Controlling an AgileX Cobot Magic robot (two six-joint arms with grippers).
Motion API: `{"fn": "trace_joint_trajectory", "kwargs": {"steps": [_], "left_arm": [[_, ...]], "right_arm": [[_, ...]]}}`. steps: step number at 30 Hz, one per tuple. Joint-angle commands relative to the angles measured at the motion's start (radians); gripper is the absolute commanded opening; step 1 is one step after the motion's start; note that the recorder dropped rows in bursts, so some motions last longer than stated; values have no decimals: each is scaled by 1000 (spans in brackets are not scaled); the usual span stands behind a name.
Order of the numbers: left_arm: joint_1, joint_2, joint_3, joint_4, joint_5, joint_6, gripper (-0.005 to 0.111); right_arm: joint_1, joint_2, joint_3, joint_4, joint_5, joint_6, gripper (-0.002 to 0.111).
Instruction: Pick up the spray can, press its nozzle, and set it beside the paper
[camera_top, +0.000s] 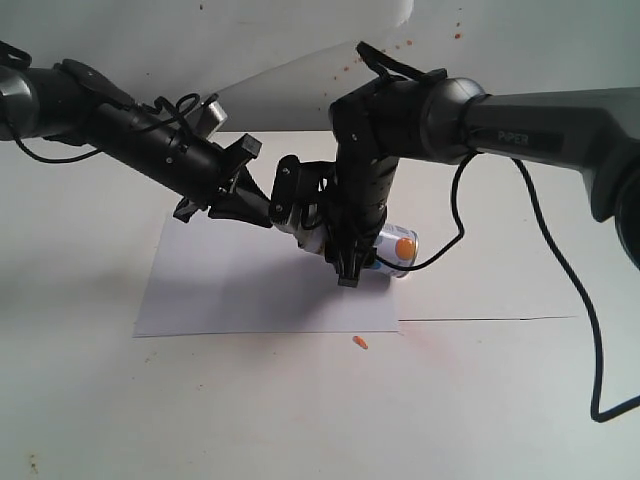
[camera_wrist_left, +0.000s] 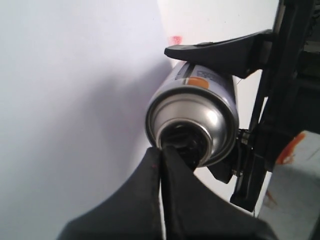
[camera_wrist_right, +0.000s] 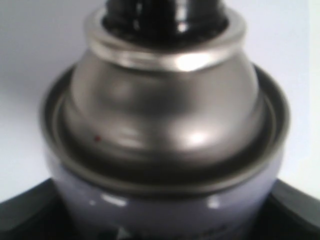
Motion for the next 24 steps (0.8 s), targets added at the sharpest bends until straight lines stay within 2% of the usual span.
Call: {"fn": "trace_joint_trajectory", "kwargs": {"steps": [1,24], "left_arm": [[-8,-2,-8,-36,0,10,0],[-8,-2,-8,-36,10,21,0]], "right_arm": [[-1,-13,-8,0,-12,-3,0],[-1,-13,-8,-15,-6,-3,0]]}}
